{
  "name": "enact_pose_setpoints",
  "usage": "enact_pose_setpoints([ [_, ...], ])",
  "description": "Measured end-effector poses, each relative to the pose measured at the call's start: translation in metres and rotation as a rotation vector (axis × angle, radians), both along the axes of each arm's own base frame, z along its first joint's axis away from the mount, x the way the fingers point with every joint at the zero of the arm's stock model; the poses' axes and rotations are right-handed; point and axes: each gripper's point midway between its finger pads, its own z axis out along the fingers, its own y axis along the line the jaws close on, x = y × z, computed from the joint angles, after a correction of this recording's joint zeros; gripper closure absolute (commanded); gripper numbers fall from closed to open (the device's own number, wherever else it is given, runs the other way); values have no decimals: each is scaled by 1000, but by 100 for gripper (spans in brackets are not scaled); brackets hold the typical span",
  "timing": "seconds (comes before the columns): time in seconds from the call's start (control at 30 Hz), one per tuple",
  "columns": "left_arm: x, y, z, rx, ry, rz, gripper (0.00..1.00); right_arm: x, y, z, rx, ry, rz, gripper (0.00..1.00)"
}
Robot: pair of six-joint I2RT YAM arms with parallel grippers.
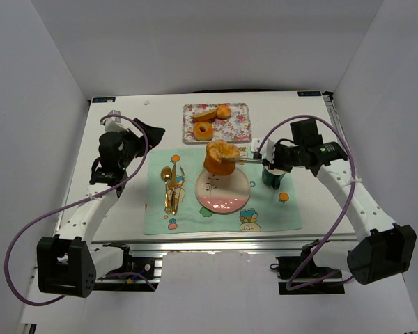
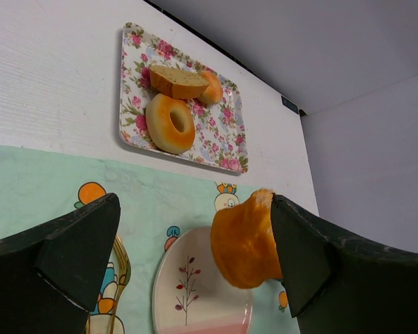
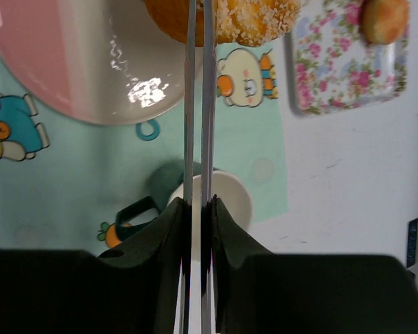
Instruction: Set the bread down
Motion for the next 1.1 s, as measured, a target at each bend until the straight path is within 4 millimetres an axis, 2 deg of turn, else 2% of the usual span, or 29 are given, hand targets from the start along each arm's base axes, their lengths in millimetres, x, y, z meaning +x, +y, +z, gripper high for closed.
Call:
enact_pose_setpoints([
  [0.23, 0, 0, -1, 0, 1, -1, 2, -28, -5, -34, -48, 62, 41, 96],
  [0.3, 0, 0, 0, 0, 1, -1, 2, -33, -5, -40, -58, 71, 51, 92],
  [0.37, 0, 0, -1, 0, 1, -1, 2, -36, -5, -44, -65, 79, 60, 83],
  [0.53, 0, 0, -1, -1, 2, 0, 2, -41, -6, -46, -76, 93, 77, 67],
  [0.73, -1, 0, -3, -1, 6, 0, 2, -48, -5, -47, -68, 111, 97, 58],
  [1.1, -1, -1, -7, -1, 14, -4, 2, -64, -1, -33, -24, 105, 138, 56],
])
